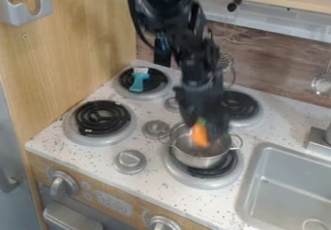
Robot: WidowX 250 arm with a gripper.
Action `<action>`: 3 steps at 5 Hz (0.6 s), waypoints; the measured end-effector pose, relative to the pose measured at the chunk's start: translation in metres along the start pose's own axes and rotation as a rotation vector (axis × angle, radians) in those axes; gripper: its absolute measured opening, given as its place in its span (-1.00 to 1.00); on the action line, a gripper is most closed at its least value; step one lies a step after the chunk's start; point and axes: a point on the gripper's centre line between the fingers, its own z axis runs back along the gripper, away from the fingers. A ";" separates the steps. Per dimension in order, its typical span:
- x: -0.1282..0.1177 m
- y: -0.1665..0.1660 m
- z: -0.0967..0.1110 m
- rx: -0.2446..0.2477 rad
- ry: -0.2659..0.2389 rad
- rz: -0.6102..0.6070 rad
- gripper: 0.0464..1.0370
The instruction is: Put the carrot in the silver pot
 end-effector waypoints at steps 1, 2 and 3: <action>-0.002 0.005 -0.019 0.000 0.049 0.020 0.24; -0.002 0.006 -0.029 -0.002 0.069 0.030 0.24; 0.003 0.008 -0.032 -0.013 0.062 0.047 0.41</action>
